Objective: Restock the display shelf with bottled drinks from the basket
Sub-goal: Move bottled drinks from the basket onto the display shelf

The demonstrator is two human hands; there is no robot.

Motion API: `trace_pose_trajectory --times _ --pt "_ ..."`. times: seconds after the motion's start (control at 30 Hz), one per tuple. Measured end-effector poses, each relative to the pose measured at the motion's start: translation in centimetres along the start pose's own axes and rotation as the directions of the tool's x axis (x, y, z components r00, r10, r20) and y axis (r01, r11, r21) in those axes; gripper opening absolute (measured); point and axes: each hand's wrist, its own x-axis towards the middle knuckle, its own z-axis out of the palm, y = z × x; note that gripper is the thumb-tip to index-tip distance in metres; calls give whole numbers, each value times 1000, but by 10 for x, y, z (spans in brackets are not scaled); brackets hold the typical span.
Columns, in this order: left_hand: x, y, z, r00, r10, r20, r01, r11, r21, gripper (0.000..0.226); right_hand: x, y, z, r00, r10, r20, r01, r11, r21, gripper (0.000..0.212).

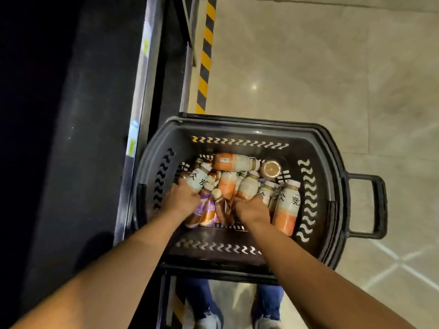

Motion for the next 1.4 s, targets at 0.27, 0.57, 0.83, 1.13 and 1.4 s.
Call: trace_pose_trajectory --times 0.27,0.57,0.83,1.13,1.4 --pt "96 -9 77 993 -37 -116 39 999 20 76 125 16 67 990 52 -128 -35 991 131 78" --pt "119 -4 88 980 -139 -139 136 990 -36 84 172 -21 78 899 319 -300 -294 947 127 105" --pt "126 -20 93 976 11 -216 -15 1000 -14 78 199 8 92 938 113 -327 -10 953 303 97" --pt "86 -16 76 990 -36 -137 20 993 -116 71 147 25 71 972 15 -234 87 903 420 78" --pt "-65 44 -28 997 -36 61 70 638 -767 70 -24 0 -49 976 -207 72 104 723 683 58"
